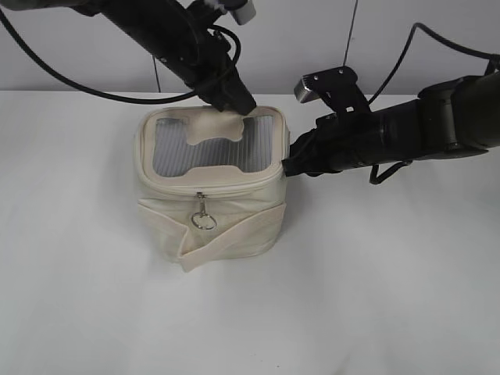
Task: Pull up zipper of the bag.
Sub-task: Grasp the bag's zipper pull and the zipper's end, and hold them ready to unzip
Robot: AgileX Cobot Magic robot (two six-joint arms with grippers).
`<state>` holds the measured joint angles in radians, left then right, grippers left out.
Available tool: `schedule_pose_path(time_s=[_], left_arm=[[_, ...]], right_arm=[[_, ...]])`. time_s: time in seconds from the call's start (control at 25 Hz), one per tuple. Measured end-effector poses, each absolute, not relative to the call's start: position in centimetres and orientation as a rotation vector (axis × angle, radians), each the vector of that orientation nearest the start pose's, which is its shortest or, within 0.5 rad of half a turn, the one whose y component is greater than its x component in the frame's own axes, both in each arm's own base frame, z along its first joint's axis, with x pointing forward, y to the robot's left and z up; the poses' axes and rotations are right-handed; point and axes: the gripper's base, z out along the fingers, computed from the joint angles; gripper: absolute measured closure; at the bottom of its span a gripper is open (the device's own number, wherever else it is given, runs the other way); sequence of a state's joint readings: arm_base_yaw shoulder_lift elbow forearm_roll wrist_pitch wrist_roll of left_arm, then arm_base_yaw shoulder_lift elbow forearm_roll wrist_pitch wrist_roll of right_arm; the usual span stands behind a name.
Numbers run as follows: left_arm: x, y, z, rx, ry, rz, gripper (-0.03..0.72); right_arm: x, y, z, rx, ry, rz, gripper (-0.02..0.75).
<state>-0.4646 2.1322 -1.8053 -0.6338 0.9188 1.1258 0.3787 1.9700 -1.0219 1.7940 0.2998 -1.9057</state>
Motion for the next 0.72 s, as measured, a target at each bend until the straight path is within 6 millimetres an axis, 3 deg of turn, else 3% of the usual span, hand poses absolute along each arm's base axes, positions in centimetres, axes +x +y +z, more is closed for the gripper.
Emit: schedule_pose_path(time_s=[0.16, 0.4, 0.72], left_arm=[[40.2, -25.0, 23.4, 1.527, 2.011, -0.545, 0.673], [40.2, -25.0, 23.4, 1.511, 2.026, -0.553, 0.673], [40.2, -25.0, 23.3, 1.475, 2.063, -0.563, 0.673]], right_arm=[[34.1, 16.3, 13.6, -0.675, 2.280, 0.462, 0.729], [30.4, 14.8, 14.7, -0.657, 2.305, 0.477, 0.729], [26.3, 14.3, 15.3, -0.656, 2.306, 0.630, 0.729]])
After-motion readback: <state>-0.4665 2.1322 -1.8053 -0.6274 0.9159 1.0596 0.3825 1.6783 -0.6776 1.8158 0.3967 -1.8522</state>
